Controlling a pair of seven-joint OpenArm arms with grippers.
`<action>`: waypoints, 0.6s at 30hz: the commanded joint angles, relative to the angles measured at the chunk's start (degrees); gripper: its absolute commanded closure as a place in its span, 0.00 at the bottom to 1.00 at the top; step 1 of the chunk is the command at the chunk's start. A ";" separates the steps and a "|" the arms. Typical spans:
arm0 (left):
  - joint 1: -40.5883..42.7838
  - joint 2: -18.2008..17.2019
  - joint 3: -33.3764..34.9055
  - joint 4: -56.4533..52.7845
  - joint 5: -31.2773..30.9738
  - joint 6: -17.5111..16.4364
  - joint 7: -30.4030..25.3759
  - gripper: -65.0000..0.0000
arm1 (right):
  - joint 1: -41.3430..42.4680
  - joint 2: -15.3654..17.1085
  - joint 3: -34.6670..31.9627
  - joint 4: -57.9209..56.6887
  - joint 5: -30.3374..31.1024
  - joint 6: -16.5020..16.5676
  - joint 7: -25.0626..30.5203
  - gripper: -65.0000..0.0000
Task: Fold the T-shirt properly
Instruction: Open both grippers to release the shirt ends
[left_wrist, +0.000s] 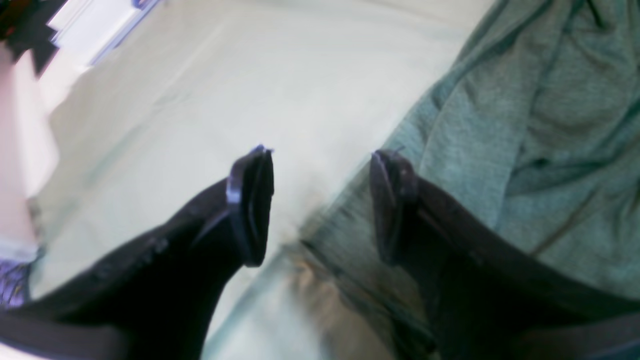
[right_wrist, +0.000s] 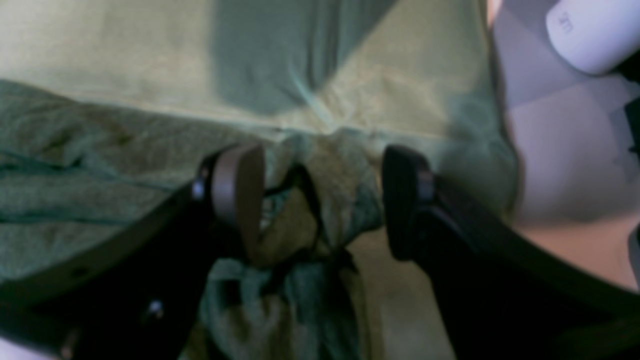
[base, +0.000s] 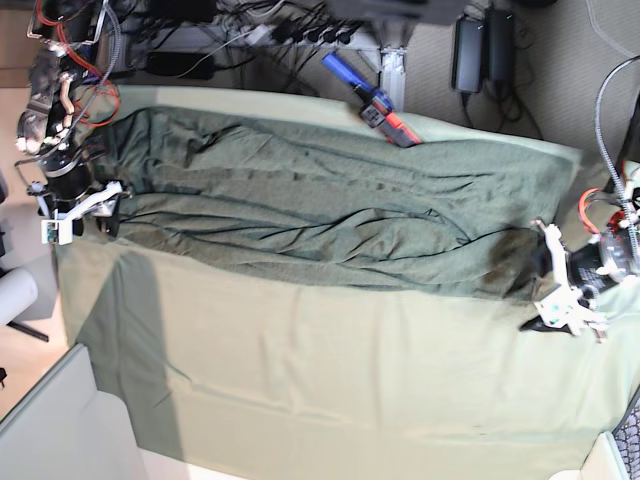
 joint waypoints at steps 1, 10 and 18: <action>-2.08 -0.76 1.79 -1.70 0.79 -0.10 -2.80 0.47 | 0.79 1.51 0.79 0.85 0.42 -0.20 1.29 0.43; -9.57 -0.79 13.31 -14.27 8.52 4.79 -6.78 0.47 | 0.79 1.53 0.79 0.85 0.42 -0.20 1.29 0.43; -12.68 -0.92 13.31 -14.12 8.46 2.38 -6.73 0.47 | 0.76 1.53 0.79 0.85 0.42 -0.20 1.27 0.43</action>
